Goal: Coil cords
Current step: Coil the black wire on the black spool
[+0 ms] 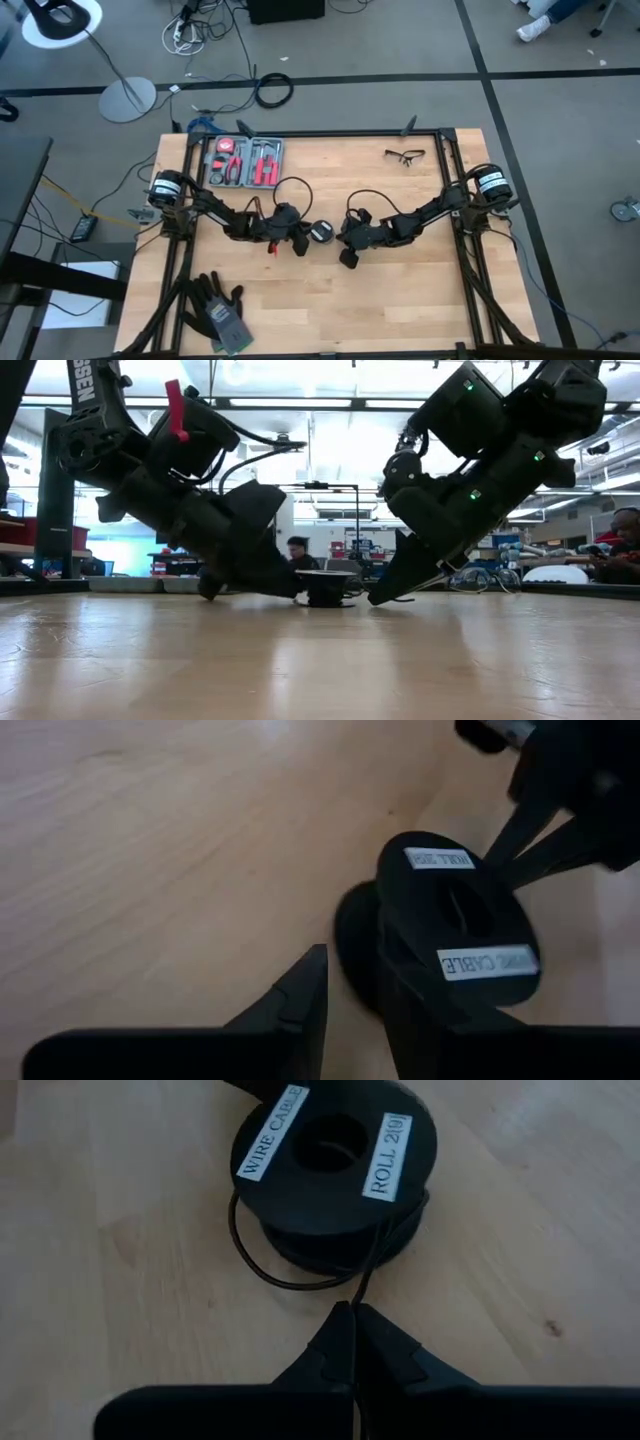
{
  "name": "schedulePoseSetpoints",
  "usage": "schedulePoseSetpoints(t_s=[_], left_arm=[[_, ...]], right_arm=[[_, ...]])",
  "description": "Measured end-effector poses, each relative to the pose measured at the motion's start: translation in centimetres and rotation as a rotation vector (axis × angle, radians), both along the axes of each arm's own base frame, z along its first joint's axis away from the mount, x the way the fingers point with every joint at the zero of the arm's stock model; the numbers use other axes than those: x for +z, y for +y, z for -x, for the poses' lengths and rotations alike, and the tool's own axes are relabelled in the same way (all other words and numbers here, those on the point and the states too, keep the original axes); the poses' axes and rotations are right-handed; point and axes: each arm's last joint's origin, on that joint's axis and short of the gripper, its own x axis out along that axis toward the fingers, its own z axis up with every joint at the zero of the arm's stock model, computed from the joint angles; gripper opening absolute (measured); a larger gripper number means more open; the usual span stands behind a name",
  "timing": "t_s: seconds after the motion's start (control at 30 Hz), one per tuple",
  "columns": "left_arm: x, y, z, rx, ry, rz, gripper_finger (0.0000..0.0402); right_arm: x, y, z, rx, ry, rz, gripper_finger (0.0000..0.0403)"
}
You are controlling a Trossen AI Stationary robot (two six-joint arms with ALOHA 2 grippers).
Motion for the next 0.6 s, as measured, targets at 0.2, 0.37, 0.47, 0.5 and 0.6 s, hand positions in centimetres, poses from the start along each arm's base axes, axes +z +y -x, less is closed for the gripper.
schedulePoseSetpoints(t_s=[0.2, 0.37, 0.47, 0.5, 0.6], left_arm=[[-0.2, 0.1, 0.1, -0.027, 0.042, -0.053, 0.0092], [0.0, 0.3, 0.4, -0.039, 0.083, -0.09, 0.0092], [0.5, 0.5, 0.8, -0.038, 0.13, -0.118, 0.0092], [0.6, 0.6, 1.0, -0.026, 0.15, -0.126, 0.0092], [1.1, 1.0, 1.5, -0.001, 0.2, -0.143, 0.0092]], right_arm=[[0.1, 0.0, 0.0, -0.001, -0.003, -0.001, 0.0], [0.1, 0.0, 0.0, -0.001, -0.006, -0.001, 0.001], [0.1, 0.0, -0.1, -0.001, -0.009, -0.002, 0.0021], [0.1, 0.0, -0.1, -0.002, -0.009, -0.002, 0.0024], [0.1, 0.0, -0.1, -0.002, -0.009, -0.003, 0.0033]])
